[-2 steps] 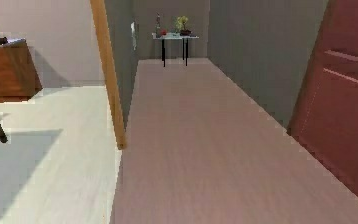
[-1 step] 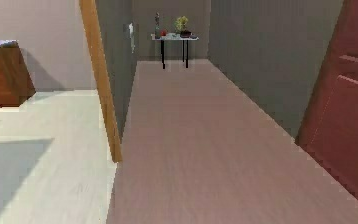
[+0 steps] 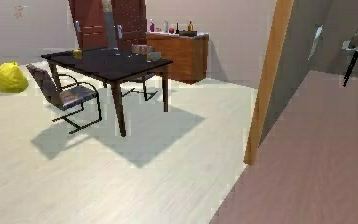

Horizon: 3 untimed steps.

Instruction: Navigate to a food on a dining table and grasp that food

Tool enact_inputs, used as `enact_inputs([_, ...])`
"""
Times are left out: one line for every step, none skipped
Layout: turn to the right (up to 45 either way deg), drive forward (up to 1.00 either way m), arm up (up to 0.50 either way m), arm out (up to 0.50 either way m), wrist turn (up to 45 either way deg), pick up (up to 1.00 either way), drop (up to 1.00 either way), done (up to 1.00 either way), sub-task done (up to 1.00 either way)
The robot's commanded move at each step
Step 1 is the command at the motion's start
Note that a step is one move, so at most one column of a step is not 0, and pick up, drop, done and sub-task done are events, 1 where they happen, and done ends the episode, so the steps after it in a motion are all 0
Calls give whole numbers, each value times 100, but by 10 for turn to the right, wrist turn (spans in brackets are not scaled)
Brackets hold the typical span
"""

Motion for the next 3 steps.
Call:
enact_inputs([-240, 0, 0, 0, 0, 0, 0, 0, 0])
enact_inputs([0, 100, 0, 0, 0, 0, 0, 0, 0])
enact_inputs([0, 30, 0, 0, 0, 0, 0, 0, 0])
